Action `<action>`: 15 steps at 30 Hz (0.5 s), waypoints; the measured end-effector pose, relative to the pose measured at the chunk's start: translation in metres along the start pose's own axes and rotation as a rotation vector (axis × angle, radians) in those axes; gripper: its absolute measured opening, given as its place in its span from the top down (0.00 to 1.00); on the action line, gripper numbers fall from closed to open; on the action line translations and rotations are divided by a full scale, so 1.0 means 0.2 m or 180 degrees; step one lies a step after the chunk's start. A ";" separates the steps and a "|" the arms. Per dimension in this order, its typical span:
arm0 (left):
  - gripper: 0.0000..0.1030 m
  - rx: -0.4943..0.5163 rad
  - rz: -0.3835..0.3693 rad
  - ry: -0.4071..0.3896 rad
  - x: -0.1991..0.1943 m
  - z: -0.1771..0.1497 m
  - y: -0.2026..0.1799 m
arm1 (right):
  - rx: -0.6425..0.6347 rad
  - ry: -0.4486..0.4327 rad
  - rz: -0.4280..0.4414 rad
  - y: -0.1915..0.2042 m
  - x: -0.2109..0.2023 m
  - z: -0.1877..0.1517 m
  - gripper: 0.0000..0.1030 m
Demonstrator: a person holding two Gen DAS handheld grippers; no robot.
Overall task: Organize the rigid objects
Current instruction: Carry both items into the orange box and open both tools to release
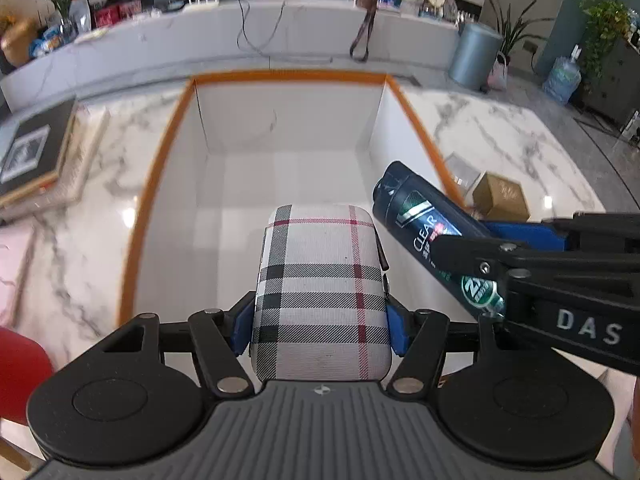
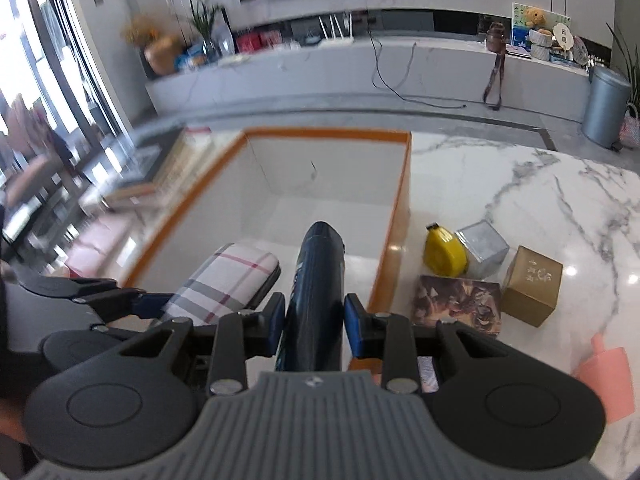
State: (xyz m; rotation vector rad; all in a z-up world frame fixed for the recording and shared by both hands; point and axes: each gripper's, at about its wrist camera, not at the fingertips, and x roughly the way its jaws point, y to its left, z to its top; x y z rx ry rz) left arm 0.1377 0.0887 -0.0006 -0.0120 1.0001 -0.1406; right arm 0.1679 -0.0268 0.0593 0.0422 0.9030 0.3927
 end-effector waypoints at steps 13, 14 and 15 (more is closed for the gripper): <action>0.29 0.0058 -0.0011 0.0190 0.12 -0.03 0.00 | -0.0195 0.0172 -0.0113 0.03 0.08 -0.03 0.72; 0.29 0.0053 -0.0015 0.0193 0.12 -0.03 0.01 | -0.0188 0.0168 -0.0110 0.03 0.07 -0.03 0.72; 0.29 0.0043 -0.0006 0.0195 0.12 -0.03 0.01 | -0.0179 0.0166 -0.0103 0.03 0.07 -0.03 0.71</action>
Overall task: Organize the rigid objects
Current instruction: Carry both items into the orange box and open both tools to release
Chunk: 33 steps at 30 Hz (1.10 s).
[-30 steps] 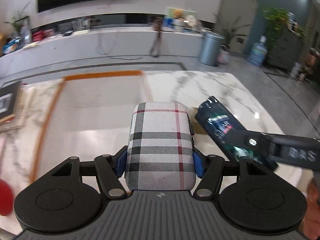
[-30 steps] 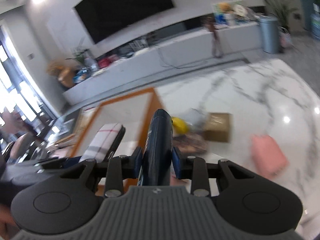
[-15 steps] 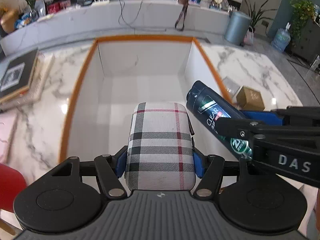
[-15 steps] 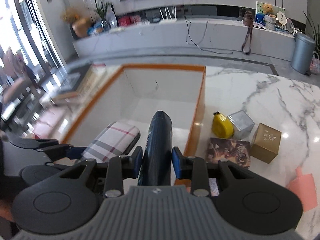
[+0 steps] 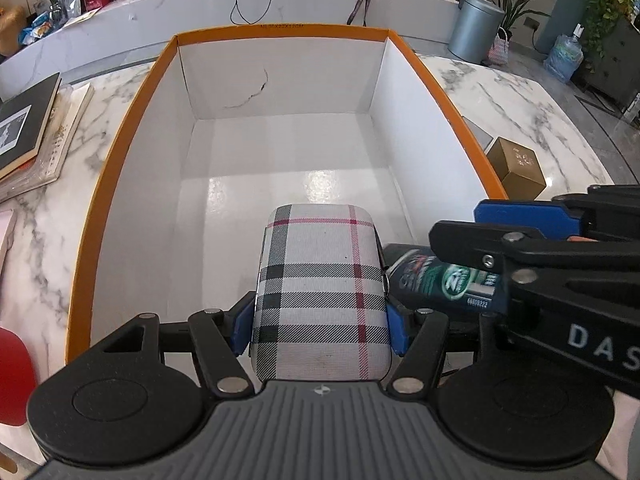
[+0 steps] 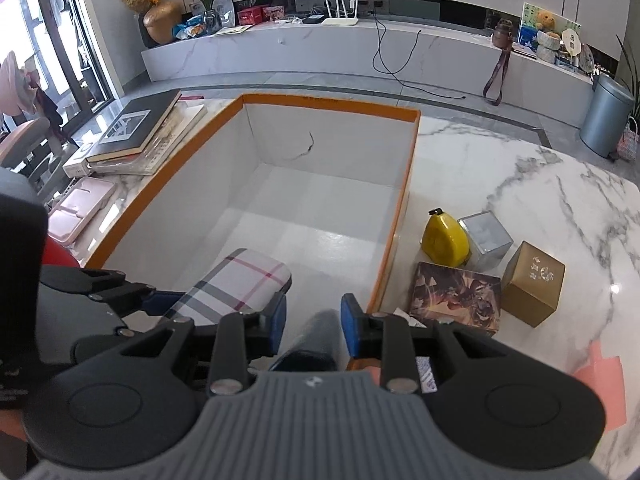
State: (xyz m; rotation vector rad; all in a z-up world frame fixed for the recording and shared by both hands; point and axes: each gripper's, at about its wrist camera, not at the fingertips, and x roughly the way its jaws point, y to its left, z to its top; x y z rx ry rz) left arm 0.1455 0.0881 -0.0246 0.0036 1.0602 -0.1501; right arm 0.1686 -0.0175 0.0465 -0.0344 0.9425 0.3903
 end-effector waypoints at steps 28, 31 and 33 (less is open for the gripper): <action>0.29 -0.0354 0.0208 0.0184 -0.04 0.04 0.02 | 0.0690 -0.0035 0.0404 -0.24 -0.25 -0.18 0.55; 0.29 -0.0384 0.0221 0.0195 -0.03 0.04 0.03 | 0.0739 0.0003 0.0406 -0.23 -0.19 -0.19 0.54; 0.29 -0.0392 0.0227 0.0209 -0.03 0.04 0.03 | 0.0766 0.0028 0.0440 -0.21 -0.15 -0.18 0.55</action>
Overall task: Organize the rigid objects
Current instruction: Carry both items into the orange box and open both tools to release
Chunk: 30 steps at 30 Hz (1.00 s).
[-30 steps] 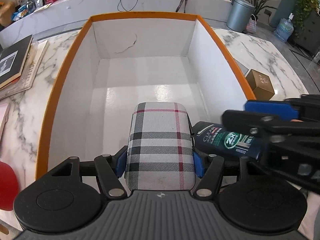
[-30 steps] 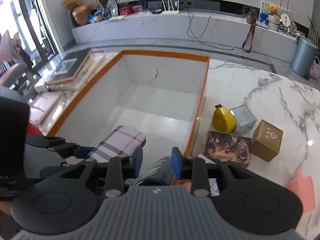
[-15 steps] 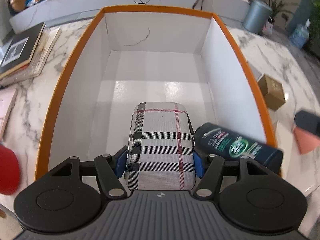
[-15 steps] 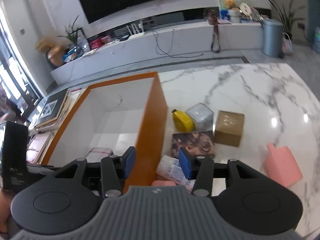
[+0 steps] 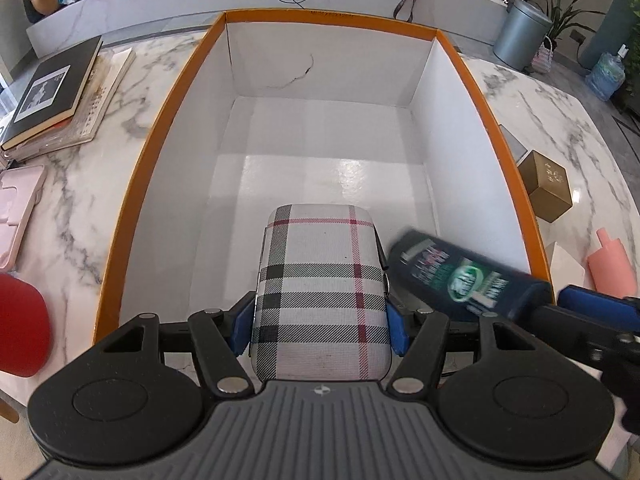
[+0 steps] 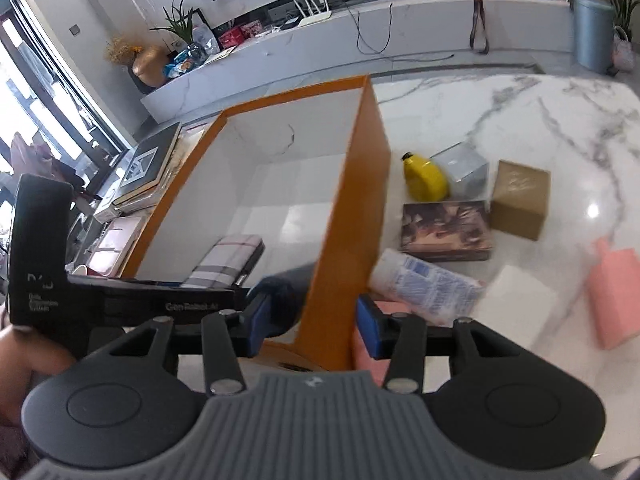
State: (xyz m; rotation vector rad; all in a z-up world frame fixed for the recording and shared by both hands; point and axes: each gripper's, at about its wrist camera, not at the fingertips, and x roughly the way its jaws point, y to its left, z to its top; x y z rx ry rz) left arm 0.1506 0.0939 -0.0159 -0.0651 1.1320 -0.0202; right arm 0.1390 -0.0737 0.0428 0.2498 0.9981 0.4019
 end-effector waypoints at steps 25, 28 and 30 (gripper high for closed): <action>0.25 0.0019 0.0074 0.0310 0.13 0.08 -0.13 | 0.0233 -0.0195 -0.0052 -0.14 -0.06 0.01 0.53; 0.23 0.0027 0.0067 0.0230 0.07 0.07 -0.14 | 0.0262 -0.0205 -0.0063 -0.16 -0.07 0.01 0.53; 0.25 0.0084 0.0070 0.0092 0.01 0.07 -0.15 | 0.0283 -0.0224 -0.0076 -0.17 -0.09 0.01 0.53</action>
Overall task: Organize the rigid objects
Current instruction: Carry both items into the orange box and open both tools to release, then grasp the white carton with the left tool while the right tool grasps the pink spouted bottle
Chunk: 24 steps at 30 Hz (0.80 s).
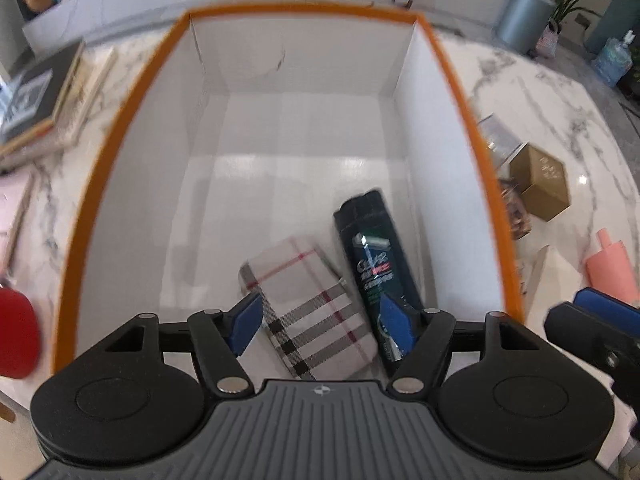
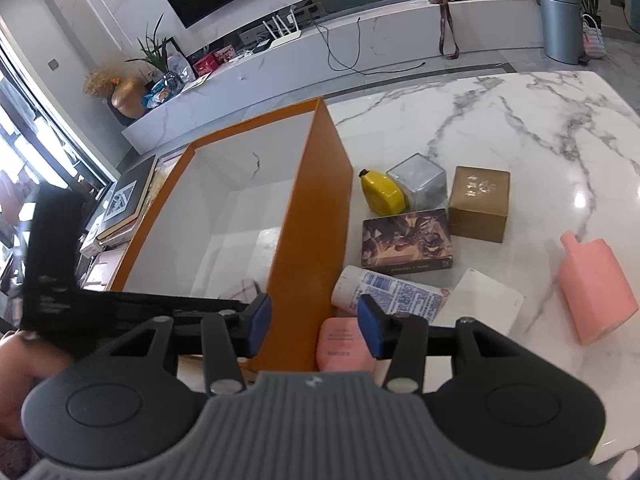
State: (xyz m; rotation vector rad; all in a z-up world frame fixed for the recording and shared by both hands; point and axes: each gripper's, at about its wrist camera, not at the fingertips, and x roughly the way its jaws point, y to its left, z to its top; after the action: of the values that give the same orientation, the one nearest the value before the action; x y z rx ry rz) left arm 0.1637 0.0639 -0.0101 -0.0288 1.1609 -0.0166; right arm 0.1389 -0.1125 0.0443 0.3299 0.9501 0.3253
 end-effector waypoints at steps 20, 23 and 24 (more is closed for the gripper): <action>0.34 0.1418 -0.0129 -0.0596 -0.28 -0.19 -0.60 | 0.0679 0.0056 -0.0475 -0.42 -0.14 -0.06 0.39; 0.34 0.1521 -0.0213 -0.0549 -0.24 -0.21 -0.69 | 0.0657 0.0033 -0.0639 -0.49 -0.14 -0.06 0.39; 0.34 0.1551 -0.0240 -0.0530 -0.22 -0.21 -0.72 | 0.0651 0.0029 -0.0677 -0.51 -0.13 -0.06 0.39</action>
State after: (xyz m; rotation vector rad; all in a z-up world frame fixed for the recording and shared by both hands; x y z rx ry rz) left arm 0.1078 -0.0797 0.0173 0.3515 0.9640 -0.3567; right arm 0.1267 -0.2148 0.0147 0.4103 1.0200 0.0349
